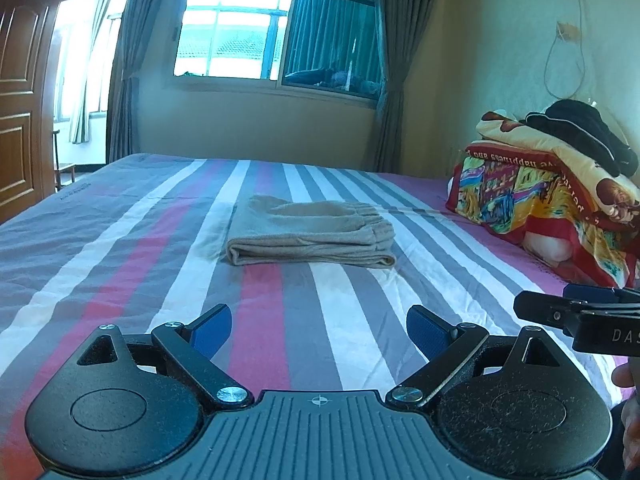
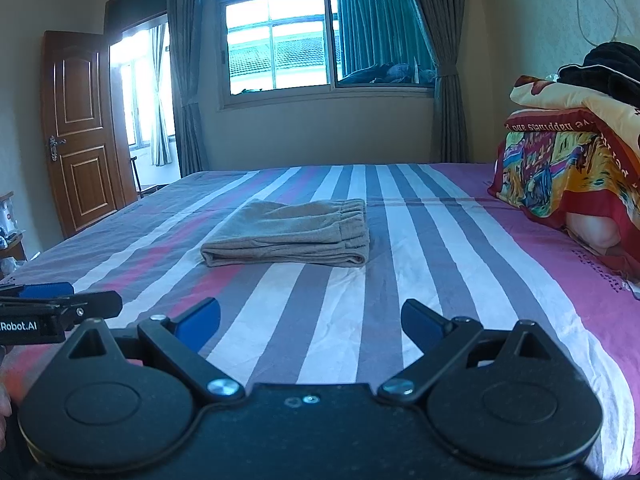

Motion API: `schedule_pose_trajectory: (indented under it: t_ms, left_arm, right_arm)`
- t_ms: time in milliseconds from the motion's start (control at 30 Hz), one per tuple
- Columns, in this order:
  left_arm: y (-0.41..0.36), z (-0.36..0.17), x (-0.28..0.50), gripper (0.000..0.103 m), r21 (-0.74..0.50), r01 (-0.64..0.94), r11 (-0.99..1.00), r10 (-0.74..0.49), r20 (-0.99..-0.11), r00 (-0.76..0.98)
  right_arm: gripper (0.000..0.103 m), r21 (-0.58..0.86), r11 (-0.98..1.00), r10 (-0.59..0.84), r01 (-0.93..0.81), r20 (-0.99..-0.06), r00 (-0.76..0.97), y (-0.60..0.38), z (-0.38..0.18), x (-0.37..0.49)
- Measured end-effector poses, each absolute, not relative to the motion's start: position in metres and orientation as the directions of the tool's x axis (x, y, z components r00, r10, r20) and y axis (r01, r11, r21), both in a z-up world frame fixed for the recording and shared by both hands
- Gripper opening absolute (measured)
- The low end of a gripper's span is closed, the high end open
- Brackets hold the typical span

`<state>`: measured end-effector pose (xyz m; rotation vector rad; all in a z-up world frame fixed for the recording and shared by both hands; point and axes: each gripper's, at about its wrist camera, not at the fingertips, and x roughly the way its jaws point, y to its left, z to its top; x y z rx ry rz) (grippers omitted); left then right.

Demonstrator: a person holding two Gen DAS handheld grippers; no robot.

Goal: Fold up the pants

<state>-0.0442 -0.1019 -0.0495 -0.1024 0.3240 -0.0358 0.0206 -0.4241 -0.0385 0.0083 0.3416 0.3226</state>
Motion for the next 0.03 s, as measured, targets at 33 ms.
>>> schedule_pose_trajectory:
  t_ms: [33]
  left_arm:
    - [-0.1029,-0.0495,-0.0444,0.094,-0.099,0.013,0.995,-0.044,-0.317,0.947]
  right_arm:
    - [0.097,0.062,0.948,0.314,-0.311,-0.326,0.892,-0.4236,-0.0381,0.0210]
